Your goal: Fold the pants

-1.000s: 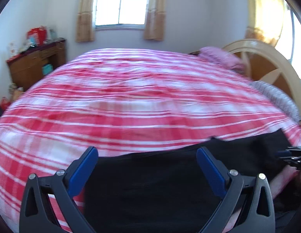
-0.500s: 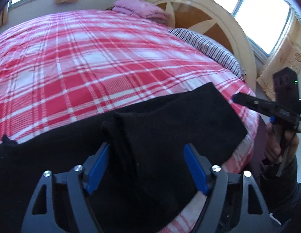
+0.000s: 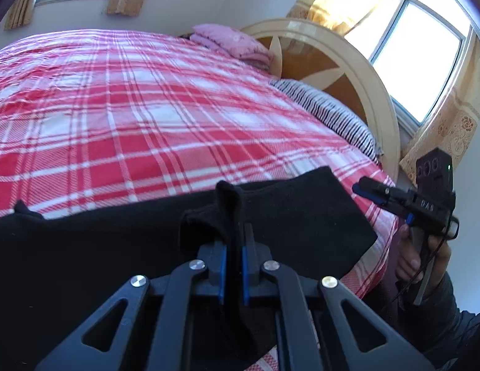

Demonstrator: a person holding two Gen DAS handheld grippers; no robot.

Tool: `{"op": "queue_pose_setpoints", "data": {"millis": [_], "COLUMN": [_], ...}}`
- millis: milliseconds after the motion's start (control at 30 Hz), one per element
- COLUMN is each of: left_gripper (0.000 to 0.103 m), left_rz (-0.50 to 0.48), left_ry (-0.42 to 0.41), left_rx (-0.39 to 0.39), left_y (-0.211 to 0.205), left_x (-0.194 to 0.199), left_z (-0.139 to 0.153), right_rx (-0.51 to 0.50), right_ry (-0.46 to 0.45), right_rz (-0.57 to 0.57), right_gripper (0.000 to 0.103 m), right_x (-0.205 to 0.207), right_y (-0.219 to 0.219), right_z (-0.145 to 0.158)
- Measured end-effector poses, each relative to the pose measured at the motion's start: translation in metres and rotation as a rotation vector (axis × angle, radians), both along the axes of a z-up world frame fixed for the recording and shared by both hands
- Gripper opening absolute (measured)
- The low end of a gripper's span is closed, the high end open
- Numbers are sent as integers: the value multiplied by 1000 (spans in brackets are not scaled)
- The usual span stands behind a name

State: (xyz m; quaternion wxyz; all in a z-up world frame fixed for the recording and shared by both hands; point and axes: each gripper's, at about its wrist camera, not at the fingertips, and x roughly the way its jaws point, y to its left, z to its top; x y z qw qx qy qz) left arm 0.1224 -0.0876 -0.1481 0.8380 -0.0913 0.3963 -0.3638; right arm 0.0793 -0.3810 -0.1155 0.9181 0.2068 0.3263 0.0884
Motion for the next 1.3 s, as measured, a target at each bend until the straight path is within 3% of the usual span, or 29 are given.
{"op": "queue_pose_setpoints", "data": {"millis": [167,233,333,467,633,733,800,867,933,1033,1100,1167,1233,1300], "left_gripper": [8,8,8,9,10,13,16,21,21,21,21,21,21,21], "left_rz": [37,29,41,44,67,73,79,86,88,94,92,88,84,83], "left_ry": [31,54,47,-14,-28,-62,-76,-77,-75,-91,-101,-111,-120,-127], "left_rx": [15,23,75,144,146,187,221,229,226,234,235,233,237,239], "left_y": [10,9,3,-8,-7,-12,-13,-13,-13,-16,-17,-16,-16,-17], "left_x": [8,7,4,-4,-2,-4,-4,-2,0,2,3,2,1,0], "left_z": [-10,-18,-26,-27,-25,-22,-22,-24,-25,-24,-25,-26,-26,-26], "right_rx": [1,-22,-86,-58,27,74,170,171,194,120,126,152,124,71], "right_ry": [-63,-30,110,127,20,-4,68,177,177,145,132,145,183,227], "right_rz": [145,189,167,169,178,207,240,195,198,233,322,483,674,760], "right_gripper": [49,49,49,49,52,53,53,54,54,54,53,54,54,54], "right_x": [-5,-2,13,14,18,38,59,76,76,68,63,51,35,23], "right_y": [19,29,36,26,10,4,-1,-5,-7,-7,-7,-1,13,21], "right_z": [3,-6,-30,-24,2,3,-14,-35,-35,-16,-6,-2,-6,-19]}}
